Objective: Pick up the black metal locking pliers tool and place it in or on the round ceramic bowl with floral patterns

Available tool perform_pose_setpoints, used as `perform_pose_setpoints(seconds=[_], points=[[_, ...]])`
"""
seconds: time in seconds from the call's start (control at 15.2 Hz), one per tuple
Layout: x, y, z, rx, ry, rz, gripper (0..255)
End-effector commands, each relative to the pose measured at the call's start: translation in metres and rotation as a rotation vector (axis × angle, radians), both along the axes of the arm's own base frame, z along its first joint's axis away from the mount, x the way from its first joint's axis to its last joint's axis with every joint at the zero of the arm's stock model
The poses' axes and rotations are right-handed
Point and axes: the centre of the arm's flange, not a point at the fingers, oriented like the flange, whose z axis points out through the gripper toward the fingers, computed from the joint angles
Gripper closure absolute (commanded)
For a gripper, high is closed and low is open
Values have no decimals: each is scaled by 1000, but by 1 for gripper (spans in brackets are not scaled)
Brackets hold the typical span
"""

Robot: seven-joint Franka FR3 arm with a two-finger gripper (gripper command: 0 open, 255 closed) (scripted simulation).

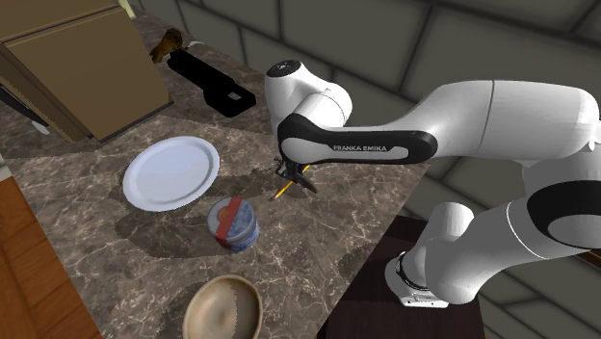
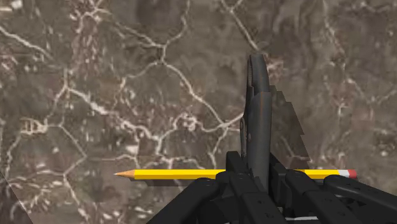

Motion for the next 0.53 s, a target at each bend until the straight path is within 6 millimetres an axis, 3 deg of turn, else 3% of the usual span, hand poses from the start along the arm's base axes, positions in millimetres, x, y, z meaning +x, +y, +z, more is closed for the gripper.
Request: perform_pose_setpoints(seconds=[0.0, 0.46], points=[[0, 0, 0, 0, 0, 0, 255], [0, 0, 5, 0, 0, 0, 255]])
